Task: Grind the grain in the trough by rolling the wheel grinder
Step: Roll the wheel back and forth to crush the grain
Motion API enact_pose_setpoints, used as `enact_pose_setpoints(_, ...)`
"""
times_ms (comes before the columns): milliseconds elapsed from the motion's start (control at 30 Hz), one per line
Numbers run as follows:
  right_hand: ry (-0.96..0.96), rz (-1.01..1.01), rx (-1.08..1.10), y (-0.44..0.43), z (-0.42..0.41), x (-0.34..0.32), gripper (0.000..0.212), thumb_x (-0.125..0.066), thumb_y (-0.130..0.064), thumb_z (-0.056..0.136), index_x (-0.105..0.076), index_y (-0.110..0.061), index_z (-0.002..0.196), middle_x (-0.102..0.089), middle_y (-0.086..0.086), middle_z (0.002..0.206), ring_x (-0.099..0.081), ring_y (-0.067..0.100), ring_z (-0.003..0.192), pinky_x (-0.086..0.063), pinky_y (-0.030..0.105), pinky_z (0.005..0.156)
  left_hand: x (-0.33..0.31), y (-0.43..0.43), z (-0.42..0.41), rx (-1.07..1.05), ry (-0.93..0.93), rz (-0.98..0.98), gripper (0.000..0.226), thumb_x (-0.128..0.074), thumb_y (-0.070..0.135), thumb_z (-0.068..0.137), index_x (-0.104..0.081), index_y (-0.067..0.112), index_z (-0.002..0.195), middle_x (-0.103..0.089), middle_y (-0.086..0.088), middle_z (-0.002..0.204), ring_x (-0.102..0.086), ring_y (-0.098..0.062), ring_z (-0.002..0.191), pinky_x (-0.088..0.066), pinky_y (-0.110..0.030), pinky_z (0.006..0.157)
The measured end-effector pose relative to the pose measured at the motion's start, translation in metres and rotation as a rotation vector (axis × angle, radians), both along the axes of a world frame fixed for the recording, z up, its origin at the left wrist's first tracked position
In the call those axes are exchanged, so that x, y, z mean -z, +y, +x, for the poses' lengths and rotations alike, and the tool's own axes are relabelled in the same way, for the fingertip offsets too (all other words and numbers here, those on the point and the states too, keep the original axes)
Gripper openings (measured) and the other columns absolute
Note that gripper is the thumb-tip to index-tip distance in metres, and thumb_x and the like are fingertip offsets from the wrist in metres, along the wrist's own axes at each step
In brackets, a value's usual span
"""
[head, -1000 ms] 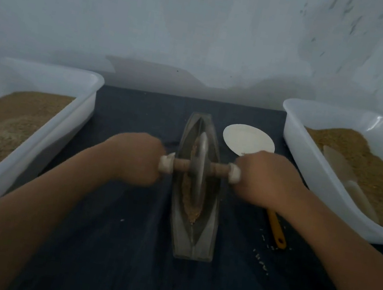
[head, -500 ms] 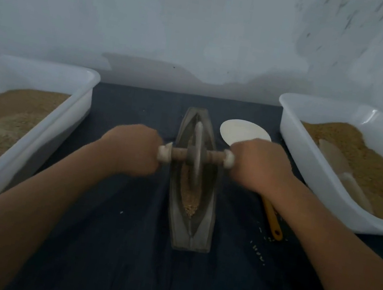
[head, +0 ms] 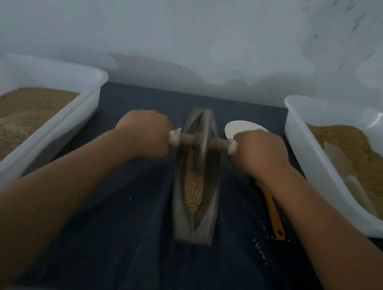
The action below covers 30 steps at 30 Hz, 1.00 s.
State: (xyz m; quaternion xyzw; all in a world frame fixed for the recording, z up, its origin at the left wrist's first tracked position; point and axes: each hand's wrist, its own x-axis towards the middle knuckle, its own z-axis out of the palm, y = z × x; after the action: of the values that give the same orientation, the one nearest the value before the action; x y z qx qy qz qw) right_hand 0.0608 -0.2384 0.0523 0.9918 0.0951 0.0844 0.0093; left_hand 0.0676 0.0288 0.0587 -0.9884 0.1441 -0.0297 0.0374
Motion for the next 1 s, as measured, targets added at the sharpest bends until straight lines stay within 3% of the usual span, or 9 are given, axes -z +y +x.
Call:
enact_pose_setpoints(167,0.200,-0.025,-0.148,-0.029,-0.067,0.004,0.035,-0.040,-0.066,0.065,-0.057,-0.036,0.066,-0.057,-0.014,0.059,-0.053,0.000,0.055,-0.038,0.027,0.047,0.026,0.025,-0.068,0.177,-0.156,-0.004,0.023,-0.052,0.049,0.069,-0.045,0.030,0.058,-0.044,0.011,0.051,-0.038,-0.006,0.044,-0.022,-0.020,0.046)
enact_pose_setpoints(367,-0.056,-0.129,-0.066,0.005,-0.003,-0.010,0.020,-0.056,-0.039,0.084,-0.055,-0.026,0.070,-0.057,-0.005,0.068,-0.057,0.018,0.062,-0.057,0.039,0.063,0.021,0.012,-0.001,-0.054,0.014,-0.091,0.025,-0.056,0.048,0.080,-0.059,0.025,0.070,-0.061,0.008,0.072,-0.058,-0.016,0.064,-0.044,-0.030,0.057)
enact_pose_setpoints(533,-0.090,-0.149,-0.039,0.011,0.009,-0.019,0.023,-0.059,-0.040,0.087,-0.053,-0.026,0.069,-0.057,-0.004,0.070,-0.057,0.019,0.063,-0.052,0.034,0.061,0.017,0.006,0.011,-0.078,-0.001,-0.142,0.034,-0.055,0.055,0.086,-0.056,0.024,0.071,-0.059,0.006,0.076,-0.064,-0.025,0.074,-0.048,-0.034,0.065)
enact_pose_setpoints(667,0.203,-0.026,-0.106,-0.014,-0.051,-0.006,0.019,-0.060,-0.052,0.073,-0.062,-0.033,0.074,-0.063,-0.006,0.065,-0.057,0.006,0.053,-0.042,0.027,0.048,0.029,0.024,-0.054,0.088,-0.072,-0.031,0.021,-0.053,0.048,0.070,-0.052,0.029,0.062,-0.052,0.011,0.057,-0.048,-0.008,0.050,-0.030,-0.024,0.047)
enact_pose_setpoints(733,0.418,0.034,-0.152,-0.021,-0.071,-0.009,0.030,-0.050,-0.064,0.060,-0.059,-0.060,0.089,-0.062,-0.039,0.079,-0.063,-0.002,0.061,-0.040,0.023,0.048,0.028,0.027,-0.073,0.191,-0.227,0.006,0.026,-0.057,0.047,0.065,-0.041,0.029,0.053,-0.039,0.012,0.046,-0.033,-0.004,0.040,-0.019,-0.018,0.045)
enact_pose_setpoints(767,0.471,0.052,-0.162,-0.022,-0.070,-0.009,0.032,-0.050,-0.065,0.059,-0.057,-0.065,0.089,-0.058,-0.045,0.079,-0.063,-0.007,0.065,-0.041,0.023,0.049,0.025,0.026,-0.070,0.213,-0.238,0.022,0.027,-0.056,0.046,0.065,-0.040,0.029,0.053,-0.038,0.012,0.046,-0.032,-0.004,0.039,-0.019,-0.017,0.045)
enact_pose_setpoints(867,0.236,-0.019,-0.046,-0.012,-0.033,0.000,0.021,-0.060,-0.050,0.076,-0.066,-0.030,0.075,-0.064,-0.003,0.065,-0.061,0.008,0.060,-0.046,0.031,0.054,0.011,0.012,-0.032,0.099,-0.072,0.026,0.025,-0.052,0.048,0.077,-0.055,0.026,0.065,-0.056,0.009,0.062,-0.054,-0.014,0.055,-0.039,-0.027,0.053)
enact_pose_setpoints(933,0.005,-0.035,0.023,-0.001,-0.006,0.001,0.019,-0.059,-0.038,0.084,-0.061,-0.023,0.072,-0.060,-0.004,0.070,-0.060,0.018,0.067,-0.050,0.035,0.061,0.000,0.004,0.000,0.005,-0.063,0.024,0.025,-0.057,0.047,0.082,-0.057,0.025,0.070,-0.060,0.006,0.072,-0.059,-0.021,0.065,-0.046,-0.032,0.061)
enact_pose_setpoints(1000,-0.021,-0.015,0.045,0.008,0.011,-0.005,0.017,-0.058,-0.034,0.084,-0.059,-0.024,0.070,-0.059,-0.005,0.070,-0.059,0.021,0.067,-0.048,0.035,0.063,-0.003,-0.001,0.016,-0.029,-0.089,-0.013,0.029,-0.055,0.050,0.083,-0.056,0.024,0.070,-0.062,0.004,0.076,-0.059,-0.026,0.069,-0.048,-0.035,0.064)
